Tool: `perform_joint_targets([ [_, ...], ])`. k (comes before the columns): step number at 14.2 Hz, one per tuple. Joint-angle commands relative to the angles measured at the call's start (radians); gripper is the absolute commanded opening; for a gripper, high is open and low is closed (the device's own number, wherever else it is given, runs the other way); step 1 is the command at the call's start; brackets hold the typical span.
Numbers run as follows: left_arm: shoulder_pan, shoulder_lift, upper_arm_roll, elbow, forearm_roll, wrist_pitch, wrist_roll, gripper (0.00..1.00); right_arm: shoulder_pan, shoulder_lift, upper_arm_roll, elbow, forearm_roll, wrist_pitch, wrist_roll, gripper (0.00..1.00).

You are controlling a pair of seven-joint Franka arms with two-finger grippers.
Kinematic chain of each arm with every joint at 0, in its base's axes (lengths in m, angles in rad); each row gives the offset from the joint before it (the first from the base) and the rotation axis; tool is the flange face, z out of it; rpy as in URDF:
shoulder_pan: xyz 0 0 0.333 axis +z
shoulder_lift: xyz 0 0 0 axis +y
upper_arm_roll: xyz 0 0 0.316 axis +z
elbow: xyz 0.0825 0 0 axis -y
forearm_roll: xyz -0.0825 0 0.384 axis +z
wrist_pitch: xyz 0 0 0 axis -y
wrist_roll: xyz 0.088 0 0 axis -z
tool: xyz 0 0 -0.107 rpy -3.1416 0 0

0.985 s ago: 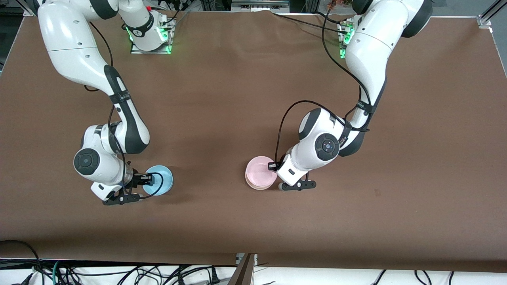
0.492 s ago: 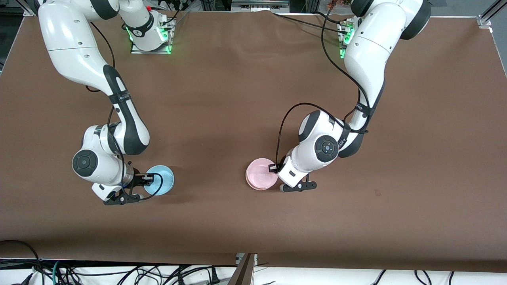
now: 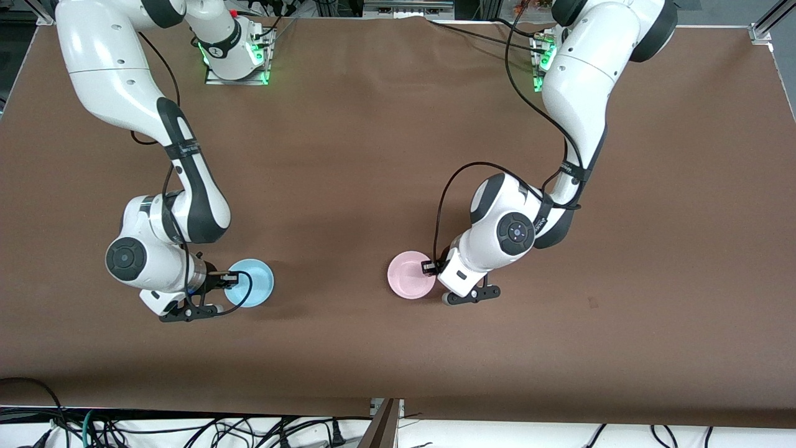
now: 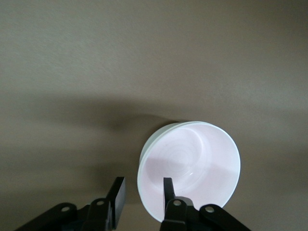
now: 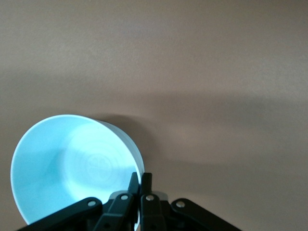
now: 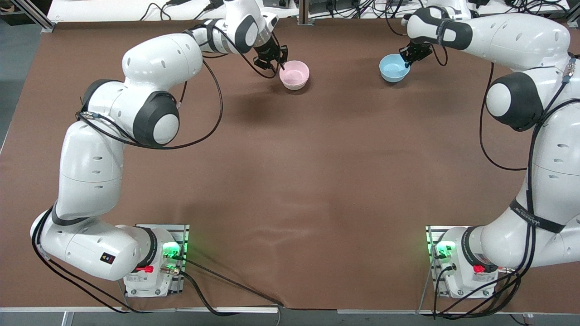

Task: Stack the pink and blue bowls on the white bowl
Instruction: 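Open the left gripper to release the pink bowl, then lift the blue bowl with the right gripper while the left gripper withdraws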

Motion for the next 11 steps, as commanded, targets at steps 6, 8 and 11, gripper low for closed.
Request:
perform_joint_targets([
  [6,0.209,-0.306,0.140,-0.048,0.026,-0.487,0.303,1.00,0.052,-0.017,0.132,0.166,0.009,-0.192,0.348,0.00],
  [8,0.253,-0.381,0.210,-0.048,0.040,-0.624,0.374,1.00,0.104,-0.004,0.165,0.194,0.007,-0.167,0.543,0.00],
  [11,0.299,-0.502,0.211,-0.089,0.166,-0.715,0.453,1.00,0.210,0.036,0.171,0.226,0.018,-0.072,0.801,0.00],
])
